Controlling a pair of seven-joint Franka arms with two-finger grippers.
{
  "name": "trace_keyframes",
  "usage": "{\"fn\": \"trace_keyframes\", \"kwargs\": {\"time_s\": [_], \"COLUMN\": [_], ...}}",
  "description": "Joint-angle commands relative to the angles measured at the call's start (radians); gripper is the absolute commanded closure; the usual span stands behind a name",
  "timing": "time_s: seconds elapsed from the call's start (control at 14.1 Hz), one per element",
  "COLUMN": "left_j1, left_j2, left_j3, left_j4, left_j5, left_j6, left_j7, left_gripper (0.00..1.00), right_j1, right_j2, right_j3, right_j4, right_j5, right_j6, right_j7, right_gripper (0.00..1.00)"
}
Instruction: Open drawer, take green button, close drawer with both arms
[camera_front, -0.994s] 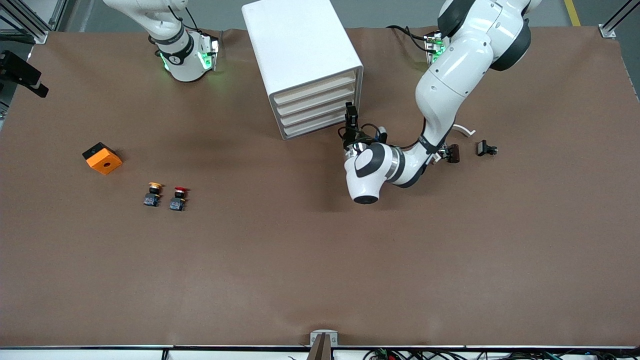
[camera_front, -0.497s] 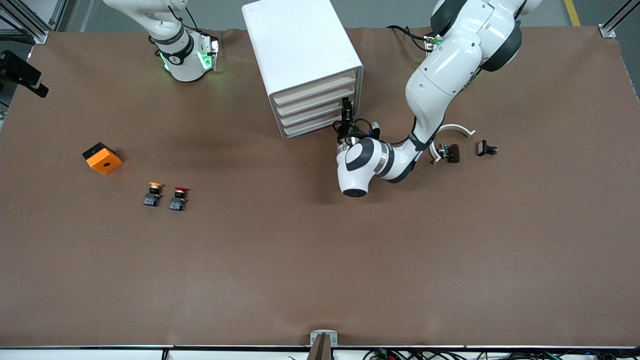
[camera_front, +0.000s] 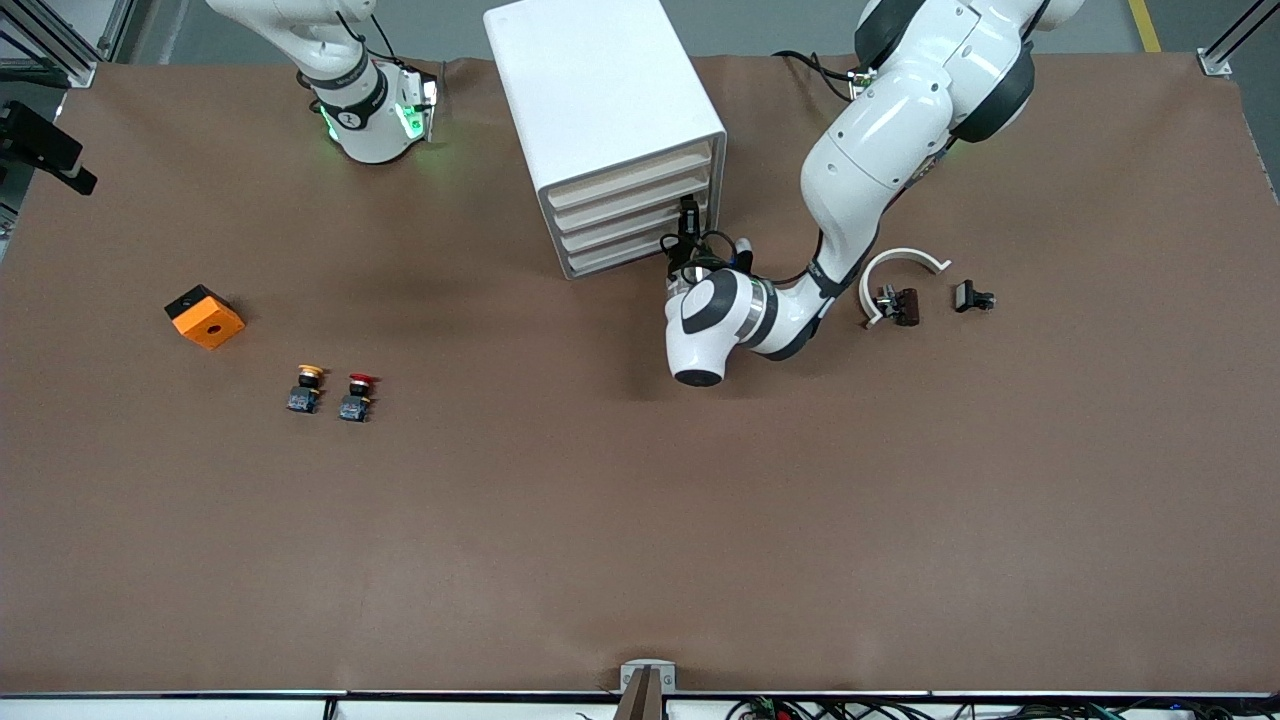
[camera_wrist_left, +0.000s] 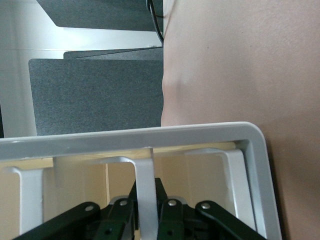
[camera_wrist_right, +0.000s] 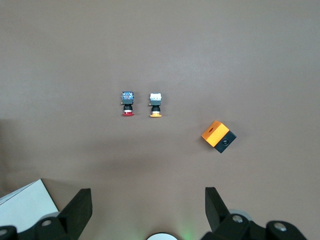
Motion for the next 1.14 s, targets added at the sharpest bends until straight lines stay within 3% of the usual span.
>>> {"fn": "trace_keyframes", "kwargs": {"time_s": [0.0, 0.57, 1.06], "left_j1": [-0.001, 0.037, 0.056], "left_j2": [0.014, 0.003, 0.002], "left_j3": [0.006, 0.013, 0.093], "left_j4": [0.029, 0.059, 0.122], "left_j5": [-0.015, 0.001, -0.003], "left_j6": [-0.015, -0.015, -0.011], "left_j7": [-0.017, -0.017, -0.017], "left_gripper": [0.9, 0.9, 0.9], "right_j1": [-0.007, -0.011, -0.01], "right_j2": [-0.011, -0.007, 0.073], "right_j3": [0.008, 0.005, 0.002], "right_j4": [0.005, 0.02, 0.026], "right_j5": [-0.014, -0.006, -0.015], "right_j6": [-0.004, -0.002, 0.021], "right_j7": [0.017, 0.018, 0.006], "right_gripper": [0.0, 0.0, 0.0]}}
